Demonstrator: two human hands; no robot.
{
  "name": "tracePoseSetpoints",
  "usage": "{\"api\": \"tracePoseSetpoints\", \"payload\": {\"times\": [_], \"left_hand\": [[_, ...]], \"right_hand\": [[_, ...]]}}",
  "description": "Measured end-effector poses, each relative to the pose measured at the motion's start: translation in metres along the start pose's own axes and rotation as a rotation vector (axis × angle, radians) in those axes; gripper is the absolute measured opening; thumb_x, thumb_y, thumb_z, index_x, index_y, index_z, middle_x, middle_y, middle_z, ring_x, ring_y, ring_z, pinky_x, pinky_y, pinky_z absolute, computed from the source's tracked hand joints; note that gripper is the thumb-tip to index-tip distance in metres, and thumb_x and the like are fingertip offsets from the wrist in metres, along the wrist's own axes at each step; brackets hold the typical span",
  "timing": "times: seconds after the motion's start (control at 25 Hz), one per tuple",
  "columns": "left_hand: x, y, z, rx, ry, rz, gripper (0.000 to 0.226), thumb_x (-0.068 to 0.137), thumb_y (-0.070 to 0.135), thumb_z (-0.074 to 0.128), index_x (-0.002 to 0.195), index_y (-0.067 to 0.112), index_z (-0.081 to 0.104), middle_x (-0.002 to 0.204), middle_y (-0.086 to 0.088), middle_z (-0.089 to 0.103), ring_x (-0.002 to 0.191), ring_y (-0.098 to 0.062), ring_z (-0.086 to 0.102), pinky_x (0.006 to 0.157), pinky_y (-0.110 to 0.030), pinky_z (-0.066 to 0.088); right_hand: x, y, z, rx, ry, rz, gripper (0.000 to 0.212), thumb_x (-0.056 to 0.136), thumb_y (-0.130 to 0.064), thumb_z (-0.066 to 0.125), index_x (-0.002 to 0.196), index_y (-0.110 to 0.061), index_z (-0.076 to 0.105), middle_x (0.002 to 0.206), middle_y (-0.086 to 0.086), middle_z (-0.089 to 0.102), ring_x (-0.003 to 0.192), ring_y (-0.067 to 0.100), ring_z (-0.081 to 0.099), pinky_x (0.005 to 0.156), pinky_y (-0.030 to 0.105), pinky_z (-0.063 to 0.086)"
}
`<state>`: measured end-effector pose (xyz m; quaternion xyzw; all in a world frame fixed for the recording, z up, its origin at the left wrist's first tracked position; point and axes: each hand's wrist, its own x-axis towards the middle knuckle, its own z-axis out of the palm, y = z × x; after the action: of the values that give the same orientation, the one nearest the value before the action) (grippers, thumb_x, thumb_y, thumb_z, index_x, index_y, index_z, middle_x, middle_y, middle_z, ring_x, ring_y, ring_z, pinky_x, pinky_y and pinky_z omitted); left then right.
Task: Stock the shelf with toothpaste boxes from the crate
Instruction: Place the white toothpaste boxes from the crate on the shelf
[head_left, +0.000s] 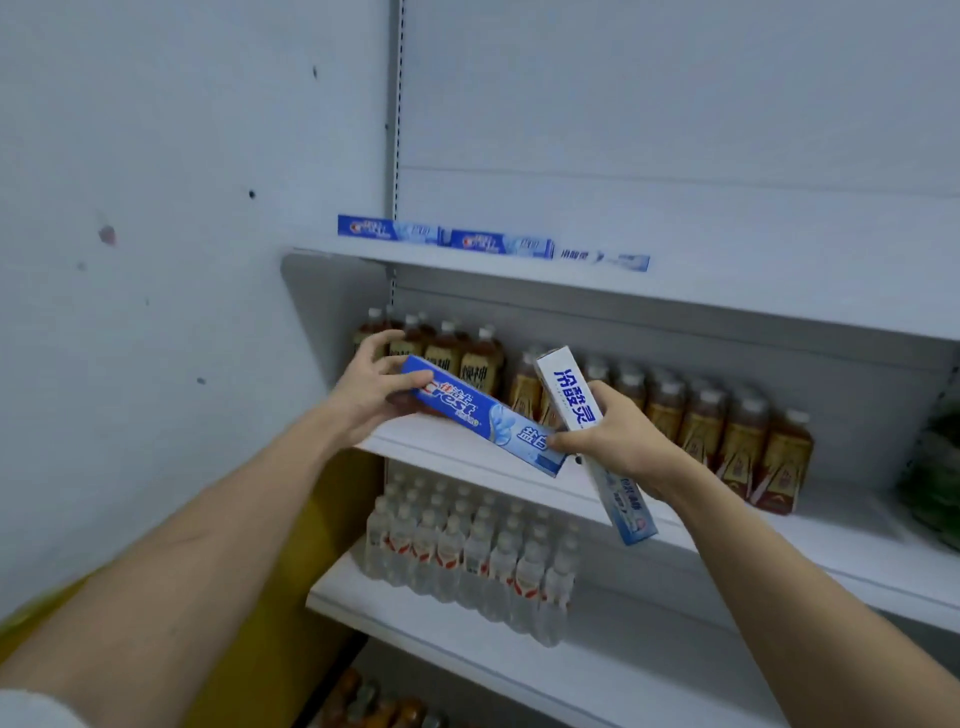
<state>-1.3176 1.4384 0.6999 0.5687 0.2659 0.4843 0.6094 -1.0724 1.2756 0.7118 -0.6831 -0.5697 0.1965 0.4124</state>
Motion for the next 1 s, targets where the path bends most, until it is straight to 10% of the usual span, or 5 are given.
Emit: {"api": "tracePoseSetpoints", "payload": {"times": [0.24, 0.48, 1.0], "left_hand": [[0.024, 0.107, 0.029, 1.184, -0.515, 0.098, 0.041, 0.079, 0.043, 0.076, 0.118, 0.035, 0.065, 0.110, 0.009, 0.066, 0.103, -0.006, 0.062, 0.077, -0.021, 0.049], [0.063, 0.141, 0.088, 1.243, -0.625, 0.126, 0.034, 0.079, 0.036, 0.079, 0.111, 0.033, 0.065, 0.111, 0.007, 0.069, 0.097, -0.009, 0.066, 0.084, -0.028, 0.052], [0.185, 0.181, 0.104, 1.360, -0.201, 0.288, 0.028, 0.085, 0.032, 0.074, 0.110, 0.034, 0.063, 0.109, 0.008, 0.063, 0.093, -0.013, 0.062, 0.080, -0.037, 0.050]], "right_hand": [[0.018, -0.072, -0.049, -0.178, 0.000, -0.161, 0.049, 0.071, -0.022, 0.083, 0.110, -0.022, 0.053, 0.087, -0.002, 0.070, 0.067, 0.014, 0.067, 0.063, 0.030, 0.056], [0.053, -0.092, -0.086, -0.218, 0.038, -0.283, 0.056, 0.072, -0.035, 0.083, 0.115, -0.024, 0.049, 0.096, 0.001, 0.069, 0.080, 0.024, 0.071, 0.069, 0.035, 0.056], [0.154, -0.074, -0.212, -0.483, 0.216, -0.213, 0.063, 0.079, -0.075, 0.053, 0.110, -0.020, 0.043, 0.093, -0.001, 0.066, 0.076, 0.018, 0.066, 0.063, 0.031, 0.047]]}}
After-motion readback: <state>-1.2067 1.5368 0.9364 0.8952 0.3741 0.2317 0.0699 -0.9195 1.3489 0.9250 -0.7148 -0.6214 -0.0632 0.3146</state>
